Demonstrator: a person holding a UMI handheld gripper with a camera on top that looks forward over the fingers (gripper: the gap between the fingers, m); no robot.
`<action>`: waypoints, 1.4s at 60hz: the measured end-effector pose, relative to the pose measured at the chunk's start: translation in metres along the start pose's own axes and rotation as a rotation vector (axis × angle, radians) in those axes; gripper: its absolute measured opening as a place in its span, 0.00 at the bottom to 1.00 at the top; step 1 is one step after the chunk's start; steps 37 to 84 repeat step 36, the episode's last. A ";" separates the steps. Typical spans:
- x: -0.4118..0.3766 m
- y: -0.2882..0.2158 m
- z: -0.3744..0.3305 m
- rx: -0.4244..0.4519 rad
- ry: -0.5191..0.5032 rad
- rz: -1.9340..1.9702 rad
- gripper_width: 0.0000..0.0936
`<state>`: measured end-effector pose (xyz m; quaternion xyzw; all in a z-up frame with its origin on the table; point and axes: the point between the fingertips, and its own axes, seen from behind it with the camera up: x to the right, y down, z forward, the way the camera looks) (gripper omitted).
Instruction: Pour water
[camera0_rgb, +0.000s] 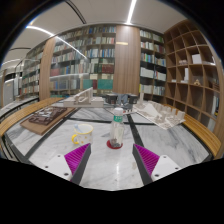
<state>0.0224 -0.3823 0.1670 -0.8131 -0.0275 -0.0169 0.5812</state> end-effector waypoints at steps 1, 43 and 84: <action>-0.001 0.001 -0.006 -0.001 0.003 0.004 0.91; -0.019 -0.010 -0.107 0.030 0.063 -0.009 0.92; -0.019 -0.010 -0.107 0.030 0.063 -0.009 0.92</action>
